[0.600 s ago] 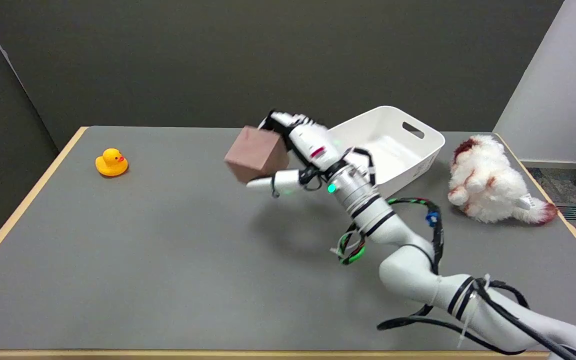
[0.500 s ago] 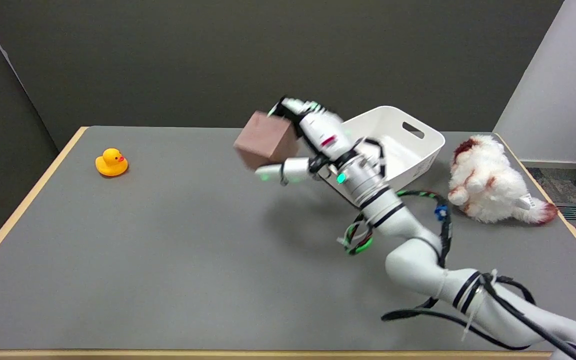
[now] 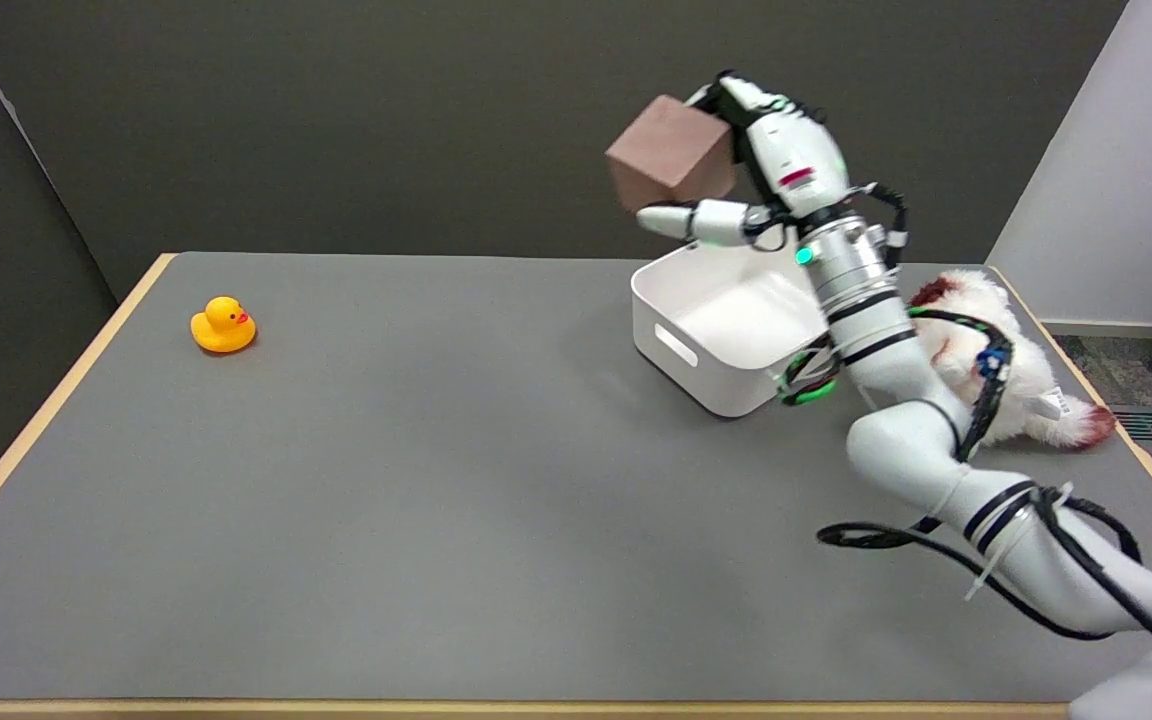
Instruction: Place wooden cube into white box.
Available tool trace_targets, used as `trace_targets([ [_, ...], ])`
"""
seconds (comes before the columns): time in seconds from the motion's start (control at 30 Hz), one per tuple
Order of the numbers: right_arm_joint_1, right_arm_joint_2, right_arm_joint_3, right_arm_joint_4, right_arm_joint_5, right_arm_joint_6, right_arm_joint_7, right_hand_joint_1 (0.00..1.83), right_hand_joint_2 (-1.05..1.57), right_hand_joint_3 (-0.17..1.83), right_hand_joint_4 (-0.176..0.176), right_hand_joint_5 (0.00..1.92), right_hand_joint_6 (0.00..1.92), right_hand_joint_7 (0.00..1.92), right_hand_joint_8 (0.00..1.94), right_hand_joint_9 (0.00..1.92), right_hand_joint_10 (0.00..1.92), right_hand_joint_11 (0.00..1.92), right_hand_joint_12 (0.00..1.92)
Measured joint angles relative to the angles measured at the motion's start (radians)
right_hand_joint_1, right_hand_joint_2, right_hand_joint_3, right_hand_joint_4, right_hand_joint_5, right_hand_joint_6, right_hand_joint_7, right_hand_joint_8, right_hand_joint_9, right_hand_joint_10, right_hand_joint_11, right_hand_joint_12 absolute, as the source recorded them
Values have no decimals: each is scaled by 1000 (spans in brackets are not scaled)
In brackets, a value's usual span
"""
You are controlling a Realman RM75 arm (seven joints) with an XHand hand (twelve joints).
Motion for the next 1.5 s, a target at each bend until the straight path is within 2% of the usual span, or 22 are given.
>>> trace_targets([
  [0.2, 40, 36, 28, -115, 35, 13, 0, 1090, 1359, 134, -163, 403, 1629, 568, 1938, 658, 1808, 396, 1921],
  [0.57, 113, 73, -14, -351, 103, 12, 5, 1084, 1347, 160, -154, 408, 1636, 566, 1937, 676, 1813, 402, 1921],
  [0.9, 98, 90, -41, -429, 175, -5, 7, 1090, 1360, 122, -156, 407, 1631, 580, 1918, 672, 1782, 471, 1921],
  [0.93, 92, 92, -41, -429, 180, -5, 8, 1131, 1319, 248, -164, 337, 1387, 506, 1926, 610, 1777, 306, 1919],
  [0.97, 88, 93, -40, -428, 184, -5, 8, 1187, 1262, 423, -175, 241, 1050, 405, 1937, 524, 1771, 80, 1917],
  [1.03, 68, 98, -37, -417, 197, -6, 8, 747, 776, 786, -152, 58, 411, 235, 723, 275, 1054, 110, 1543],
  [1.07, 60, 101, -35, -411, 201, -6, 8, 589, 652, 875, -136, 14, 216, 145, 418, 153, 827, 100, 1342],
  [1.1, 53, 103, -34, -405, 205, -6, 9, 494, 611, 905, -122, 2, 112, 68, 324, 53, 711, 72, 1174],
  [1.2, 29, 111, -29, -383, 215, -6, 14, 480, 616, 758, -95, -1, 2, 1, 79, 0, 389, 1, 1075],
  [1.27, 14, 118, -27, -368, 222, -6, 23, 461, 548, 818, -83, -1, -1, -1, -1, -1, 54, -1, 920],
  [1.33, 1, 124, -25, -355, 226, -6, 36, 475, 586, 655, -60, -1, -1, -1, -1, -1, -1, -1, 801],
  [1.4, -10, 131, -24, -344, 229, -6, 50, 472, 585, 646, -57, -1, -1, -1, -1, -1, -1, -1, 760],
  [1.5, -25, 140, -22, -326, 233, -2, 72, 473, 582, 628, -40, -1, -1, -1, -1, -1, -1, -1, 548],
])
